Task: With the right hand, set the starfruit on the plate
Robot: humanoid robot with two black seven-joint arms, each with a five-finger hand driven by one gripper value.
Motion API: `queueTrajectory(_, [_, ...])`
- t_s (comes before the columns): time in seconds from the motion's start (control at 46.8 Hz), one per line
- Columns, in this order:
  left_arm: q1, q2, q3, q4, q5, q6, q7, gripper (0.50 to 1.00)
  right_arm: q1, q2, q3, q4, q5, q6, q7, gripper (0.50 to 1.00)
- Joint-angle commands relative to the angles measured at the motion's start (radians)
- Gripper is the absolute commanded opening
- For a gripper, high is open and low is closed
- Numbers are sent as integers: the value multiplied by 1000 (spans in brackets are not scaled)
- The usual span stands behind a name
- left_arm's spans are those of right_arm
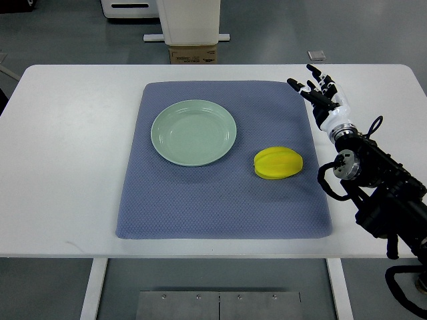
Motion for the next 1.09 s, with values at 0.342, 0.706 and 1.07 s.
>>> queueTrajectory(0.342, [-5,0,0,0,0,-4,0,1000,0,-1,0,-1,1,0,5,1000])
queueTrajectory(0.706, [1,0,0,0,0,0,0,1000,3,-2,0,-1,0,0,5,1000])
queueTrajectory(1.07, [0,0,0,0,0,0,0,1000,11,-5,0,-1,0,-2,5,1000])
